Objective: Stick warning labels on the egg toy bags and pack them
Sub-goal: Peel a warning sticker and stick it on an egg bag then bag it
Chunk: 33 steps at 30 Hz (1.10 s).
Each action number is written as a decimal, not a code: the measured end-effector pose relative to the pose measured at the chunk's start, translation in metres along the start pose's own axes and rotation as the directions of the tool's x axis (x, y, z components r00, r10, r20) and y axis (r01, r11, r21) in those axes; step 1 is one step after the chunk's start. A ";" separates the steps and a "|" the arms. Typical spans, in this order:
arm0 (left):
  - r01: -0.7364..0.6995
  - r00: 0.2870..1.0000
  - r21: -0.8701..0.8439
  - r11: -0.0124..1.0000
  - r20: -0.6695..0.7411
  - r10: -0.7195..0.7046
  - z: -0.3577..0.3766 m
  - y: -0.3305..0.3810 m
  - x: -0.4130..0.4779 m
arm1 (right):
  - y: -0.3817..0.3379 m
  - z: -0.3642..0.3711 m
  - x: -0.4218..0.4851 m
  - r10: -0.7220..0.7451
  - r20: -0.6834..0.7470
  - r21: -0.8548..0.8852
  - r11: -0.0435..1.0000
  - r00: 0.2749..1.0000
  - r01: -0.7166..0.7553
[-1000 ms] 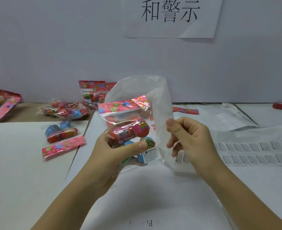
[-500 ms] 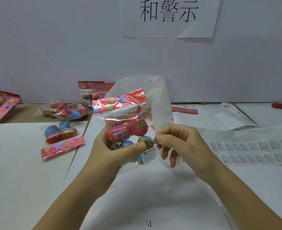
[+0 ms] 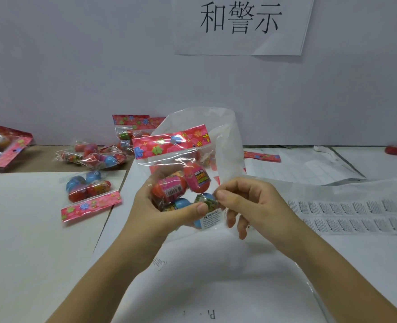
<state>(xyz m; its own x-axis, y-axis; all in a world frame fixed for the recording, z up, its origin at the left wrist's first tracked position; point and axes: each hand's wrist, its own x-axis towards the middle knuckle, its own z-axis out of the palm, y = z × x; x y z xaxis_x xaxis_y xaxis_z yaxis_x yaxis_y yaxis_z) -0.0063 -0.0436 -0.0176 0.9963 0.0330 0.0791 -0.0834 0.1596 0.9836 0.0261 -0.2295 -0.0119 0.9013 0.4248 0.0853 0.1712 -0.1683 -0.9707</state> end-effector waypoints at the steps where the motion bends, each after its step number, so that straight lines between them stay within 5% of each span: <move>1: -0.006 1.000 0.001 1.000 0.008 0.006 0.000 -0.001 0.000 | 0.000 0.000 0.000 0.001 -0.003 -0.018 1.000 1.000 -0.001; 17: 0.005 0.999 -0.002 1.000 -0.048 -0.005 -0.002 -0.006 0.005 | 0.007 0.001 -0.001 -0.027 -0.055 -0.343 0.939 0.998 0.006; 19: 0.003 1.000 0.032 0.999 -0.017 -0.003 -0.005 -0.005 0.004 | 0.005 -0.005 0.000 -0.062 -0.154 -0.288 0.957 0.986 0.016; 22: 0.031 0.973 0.146 0.989 0.223 -0.063 -0.011 0.002 0.002 | -0.003 -0.009 0.001 -0.077 -0.322 -0.038 0.997 0.944 0.068; 26: 0.139 0.767 0.387 0.911 0.539 -0.346 -0.010 0.008 -0.004 | -0.007 -0.010 0.000 -0.084 -0.359 -0.002 0.996 0.930 0.089; 30: 0.197 0.734 0.446 0.873 0.524 -0.433 -0.012 0.005 0.001 | -0.010 -0.011 -0.003 0.002 -0.148 -0.011 1.000 0.989 -0.004; 33: 0.263 0.828 0.325 0.908 0.407 -0.385 -0.024 0.005 0.008 | -0.005 -0.013 0.000 -0.012 -0.250 0.018 1.000 0.968 0.017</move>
<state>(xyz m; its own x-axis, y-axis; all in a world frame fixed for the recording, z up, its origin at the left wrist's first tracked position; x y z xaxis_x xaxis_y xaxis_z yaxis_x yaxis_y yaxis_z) 0.0010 -0.0190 -0.0159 0.8655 -0.4354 -0.2477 0.1927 -0.1671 0.9669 0.0306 -0.2396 -0.0037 0.9700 0.1913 0.1500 0.1791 -0.1448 -0.9731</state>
